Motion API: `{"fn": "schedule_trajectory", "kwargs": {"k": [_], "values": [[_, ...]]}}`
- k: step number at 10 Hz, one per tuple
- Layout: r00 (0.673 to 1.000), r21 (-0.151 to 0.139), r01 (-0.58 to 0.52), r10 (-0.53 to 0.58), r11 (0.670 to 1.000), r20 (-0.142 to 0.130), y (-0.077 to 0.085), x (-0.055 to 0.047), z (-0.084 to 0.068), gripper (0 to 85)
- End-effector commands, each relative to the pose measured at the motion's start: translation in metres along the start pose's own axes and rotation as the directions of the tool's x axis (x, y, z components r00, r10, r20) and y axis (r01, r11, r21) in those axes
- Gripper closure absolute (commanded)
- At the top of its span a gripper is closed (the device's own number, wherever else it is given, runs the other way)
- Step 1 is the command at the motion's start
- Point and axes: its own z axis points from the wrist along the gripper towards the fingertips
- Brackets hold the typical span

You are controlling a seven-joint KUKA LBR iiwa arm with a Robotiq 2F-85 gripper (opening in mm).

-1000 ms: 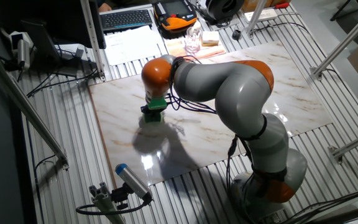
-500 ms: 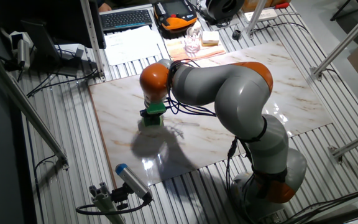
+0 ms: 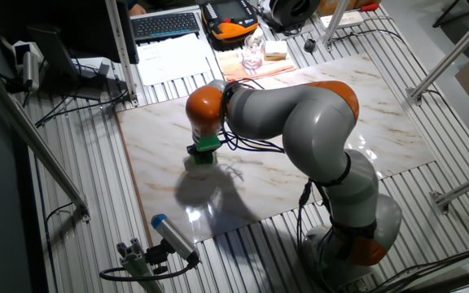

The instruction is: Clean the tabletop with a sponge

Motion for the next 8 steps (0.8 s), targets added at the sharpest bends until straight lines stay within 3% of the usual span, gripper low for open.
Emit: {"fn": "schedule_trajectory", "kwargs": {"k": [1, 4, 8], "values": [[1.000, -0.003, 0.006, -0.006, 1.000, -0.005, -0.005, -0.003, -0.006, 85.0], [1.000, 0.001, 0.028, -0.028, 1.000, -0.010, -0.024, -0.012, -0.015, 85.0], [0.999, 0.005, 0.038, -0.038, 0.999, 0.000, -0.039, -0.020, -0.005, 85.0]]}}
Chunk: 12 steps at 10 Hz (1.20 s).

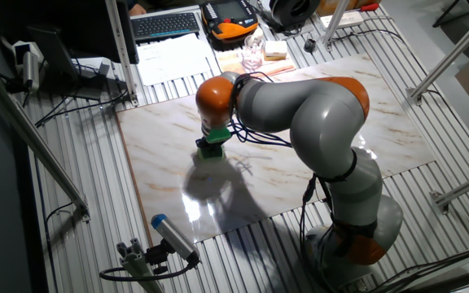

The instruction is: Clean the tabletop with a sponge

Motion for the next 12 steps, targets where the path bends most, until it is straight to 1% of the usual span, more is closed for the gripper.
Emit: {"fn": "schedule_trajectory", "kwargs": {"k": [1, 3, 5, 7, 9, 12], "values": [[1.000, -0.004, 0.007, -0.007, 1.000, -0.001, -0.007, -0.005, -0.002, 85.0], [1.000, -0.002, 0.019, -0.019, 1.000, 0.002, -0.019, -0.015, -0.003, 85.0], [1.000, -0.007, 0.021, -0.021, 1.000, 0.003, -0.025, -0.021, -0.004, 85.0], [1.000, -0.018, 0.022, -0.022, 1.000, 0.005, -0.033, -0.027, -0.006, 85.0], [1.000, -0.021, 0.019, -0.019, 1.000, 0.006, -0.043, -0.036, -0.009, 85.0], [1.000, -0.021, 0.013, -0.013, 1.000, 0.000, -0.054, -0.049, -0.006, 85.0]]}}
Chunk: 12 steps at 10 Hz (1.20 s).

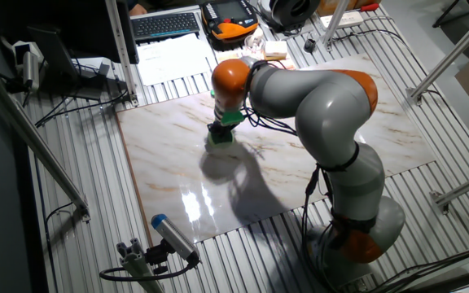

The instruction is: Clean the tabletop with a sponge

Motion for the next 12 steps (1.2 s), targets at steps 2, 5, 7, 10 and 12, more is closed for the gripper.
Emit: {"fn": "schedule_trajectory", "kwargs": {"k": [2, 5, 7, 10, 12], "values": [[1.000, 0.000, 0.002, -0.002, 1.000, -0.009, -0.007, -0.007, -0.004, 85.0], [1.000, -0.003, -0.012, 0.012, 1.000, -0.016, -0.009, -0.015, 0.000, 85.0], [0.999, -0.038, -0.028, 0.027, 0.999, -0.026, -0.014, -0.015, 0.002, 85.0], [0.999, -0.028, -0.040, 0.039, 0.999, -0.030, -0.011, -0.016, 0.001, 85.0], [0.999, -0.035, -0.037, 0.036, 0.999, -0.029, -0.010, -0.015, -0.001, 85.0]]}}
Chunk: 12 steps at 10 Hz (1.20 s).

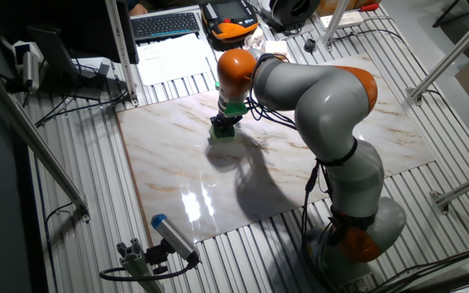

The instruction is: Clean the tabletop with a sponge

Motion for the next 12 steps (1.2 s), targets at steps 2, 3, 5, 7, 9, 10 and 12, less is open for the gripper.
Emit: {"fn": "schedule_trajectory", "kwargs": {"k": [2, 3, 5, 7, 9, 10, 12], "values": [[1.000, 0.024, -0.002, 0.002, 1.000, 0.004, 0.0037, 0.0001, -0.0032, 85.0], [1.000, 0.020, -0.002, 0.002, 1.000, 0.004, 0.0037, -0.0002, -0.0026, 85.0], [1.000, 0.017, -0.001, 0.001, 1.000, 0.004, 0.0036, -0.0002, -0.0022, 85.0], [1.000, 0.004, -0.020, 0.020, 1.000, 0.019, 0.0036, -0.0002, -0.0022, 85.0], [0.997, -0.022, -0.076, 0.077, 0.997, 0.018, 0.0036, -0.0002, -0.0022, 85.0], [0.997, -0.033, -0.081, 0.082, 0.996, 0.012, 0.0036, -0.0002, -0.0022, 85.0], [0.995, -0.062, -0.104, 0.104, 0.993, -0.003, 0.0036, -0.0002, -0.0022, 85.0]]}}
